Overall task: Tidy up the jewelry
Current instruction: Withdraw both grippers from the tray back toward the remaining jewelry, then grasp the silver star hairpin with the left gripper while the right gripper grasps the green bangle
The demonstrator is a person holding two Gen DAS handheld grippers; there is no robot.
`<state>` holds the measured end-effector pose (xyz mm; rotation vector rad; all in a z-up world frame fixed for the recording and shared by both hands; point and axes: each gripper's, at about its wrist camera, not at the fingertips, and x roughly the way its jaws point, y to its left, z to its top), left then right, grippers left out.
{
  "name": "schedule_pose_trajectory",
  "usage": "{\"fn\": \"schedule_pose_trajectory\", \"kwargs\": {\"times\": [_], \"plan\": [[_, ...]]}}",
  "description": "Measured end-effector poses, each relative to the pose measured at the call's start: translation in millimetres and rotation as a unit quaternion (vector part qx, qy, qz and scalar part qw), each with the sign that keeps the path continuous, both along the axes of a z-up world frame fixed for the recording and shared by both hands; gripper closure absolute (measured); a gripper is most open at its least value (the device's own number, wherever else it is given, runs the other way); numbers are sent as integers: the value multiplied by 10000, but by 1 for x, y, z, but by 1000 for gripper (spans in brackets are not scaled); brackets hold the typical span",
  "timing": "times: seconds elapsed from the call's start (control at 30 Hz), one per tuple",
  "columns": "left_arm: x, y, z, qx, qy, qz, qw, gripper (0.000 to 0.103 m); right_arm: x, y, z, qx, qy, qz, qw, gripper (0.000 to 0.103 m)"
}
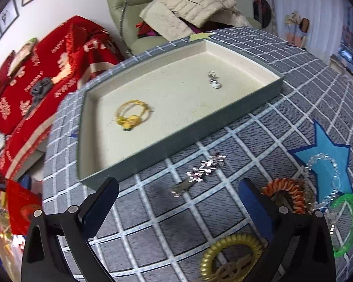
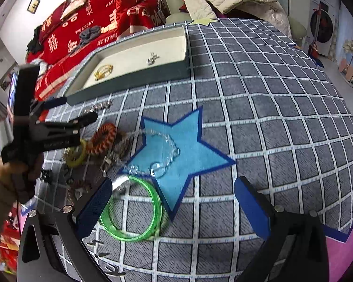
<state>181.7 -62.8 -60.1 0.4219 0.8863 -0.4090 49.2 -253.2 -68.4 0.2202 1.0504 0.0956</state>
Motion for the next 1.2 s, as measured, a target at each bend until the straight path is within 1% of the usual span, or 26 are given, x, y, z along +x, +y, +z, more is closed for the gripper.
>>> {"fn": "schedule_pose_trajectory", "kwargs": {"times": [0.17, 0.23, 0.3, 0.33, 0.37, 0.43, 0.47, 0.5, 0.57, 0.6, 0.63, 0.67, 0.7, 0.73, 0.77, 0.83, 0.87, 0.9, 0.93, 1.0, 1.03, 1.1, 1.2], "plan": [[2, -7, -5, 38, 91, -100, 9999, 0, -5, 8, -4, -25, 77, 152, 9999, 5], [4, -7, -6, -18, 129, -129, 9998, 0, -6, 11, -6, -97, 106, 199, 9997, 11], [5, -7, -7, -53, 149, -162, 9997, 0, -5, 13, -8, -132, 168, 225, 9995, 24], [6, -7, -8, -52, 173, -176, 9997, 2, -5, 14, -11, -133, 222, 244, 9994, 27], [6, -6, -7, -130, 209, -202, 9995, 7, -6, 15, -10, -187, 203, 249, 9993, 31], [9, -5, -7, -184, 313, -190, 9992, 9, -6, 19, -10, -352, 197, 305, 9987, 38], [10, -6, -7, -193, 328, -194, 9991, 15, -7, 22, -10, -454, 196, 354, 9981, 42], [9, -6, -7, -211, 340, -213, 9990, 18, -7, 24, -10, -524, 198, 394, 9977, 45], [8, -8, -6, -242, 410, -276, 9985, 25, -9, 33, -11, -751, 192, 521, 9956, 48], [7, -9, -5, -227, 405, -303, 9985, 26, -10, 36, -12, -871, 185, 570, 9944, 48], [6, -10, -5, -224, 404, -332, 9984, 31, -10, 40, -12, -1016, 176, 622, 9927, 48], [5, -11, -5, -236, 419, -372, 9982, 38, -11, 43, -12, -1086, 141, 678, 9917, 50], [3, -12, -5, -252, 446, -413, 9978, 43, -11, 44, -12, -1078, 140, 697, 9916, 53], [2, -13, -5, -247, 474, -453, 9975, 50, -11, 45, -12, -1076, 150, 708, 9916, 54], [1, -14, -4, -209, 472, -474, 9975, 54, -11, 45, -12, -1072, 154, 721, 9915, 56], [-1, -16, -4, -142, 451, -516, 9975, 57, -11, 46, -11, -1065, 148, 753, 9913, 59], [-2, -17, -4, -120, 428, -511, 9977, 57, -11, 47, -11, -1062, 139, 770, 9913, 64], [-3, -16, -4, -120, 418, -498, 9978, 57, -11, 48, -11, -1054, 130, 792, 9912, 72], [-4, -16, -4, -132, 426, -486, 9978, 63, -12, 48, -11, -1044, 123, 804, 9912, 76], [-3, -14, -4, -133, 436, -421, 9981, 65, -12, 47, -11, -1008, 110, 789, 9917, 91], [-3, -13, -4, -122, 425, -385, 9983, 65, -12, 46, -10, -993, 100, 763, 9921, 94], [-1, -10, -3, -119, 403, -311, 9986, 65, -11, 45, -11, -949, 93, 728, 9928, 95], [0, -4, 0, -236, 397, -174, 9988, 65, -13, 41, -8, -888, 38, 686, 9937, 95]]}}
